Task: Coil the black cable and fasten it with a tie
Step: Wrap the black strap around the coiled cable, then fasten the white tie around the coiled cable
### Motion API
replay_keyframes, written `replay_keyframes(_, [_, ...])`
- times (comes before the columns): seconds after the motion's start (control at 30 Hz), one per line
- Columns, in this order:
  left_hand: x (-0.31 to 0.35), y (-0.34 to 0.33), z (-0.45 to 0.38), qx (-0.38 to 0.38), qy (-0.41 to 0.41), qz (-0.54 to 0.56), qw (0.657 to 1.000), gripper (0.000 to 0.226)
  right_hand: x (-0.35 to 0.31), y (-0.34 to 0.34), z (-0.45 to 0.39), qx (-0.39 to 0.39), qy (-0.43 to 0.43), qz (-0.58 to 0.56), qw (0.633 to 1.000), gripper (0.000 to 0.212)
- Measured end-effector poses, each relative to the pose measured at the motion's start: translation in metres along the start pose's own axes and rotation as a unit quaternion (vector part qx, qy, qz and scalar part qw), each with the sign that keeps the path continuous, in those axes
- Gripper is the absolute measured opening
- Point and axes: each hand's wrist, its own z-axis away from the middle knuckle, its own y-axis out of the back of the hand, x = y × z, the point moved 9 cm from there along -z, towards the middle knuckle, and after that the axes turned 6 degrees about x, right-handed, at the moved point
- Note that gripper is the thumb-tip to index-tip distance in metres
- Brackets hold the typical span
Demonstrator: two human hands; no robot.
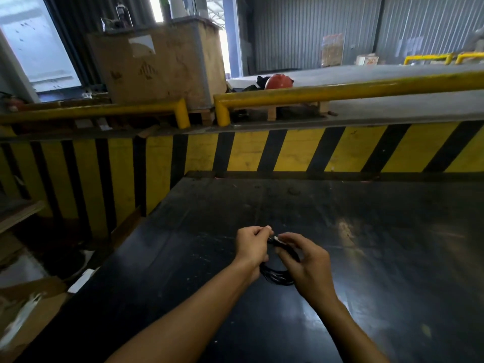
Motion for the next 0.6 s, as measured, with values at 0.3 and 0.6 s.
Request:
replay_keyframes(0.3, [-0.055, -0.001, 0.028, -0.151, 0.102, 0.07, 0.981, 0.03, 0.045, -0.002, 0.028, 0.085, -0.166, -0.056, 0.981, 0.033])
replay_keyframes(0.6, [-0.15, 0.041, 0.038, -0.114, 0.239, 0.053, 0.963, 0.018, 0.106, -0.012, 0.127, -0.007, -0.373, -0.002, 0.928, 0.026])
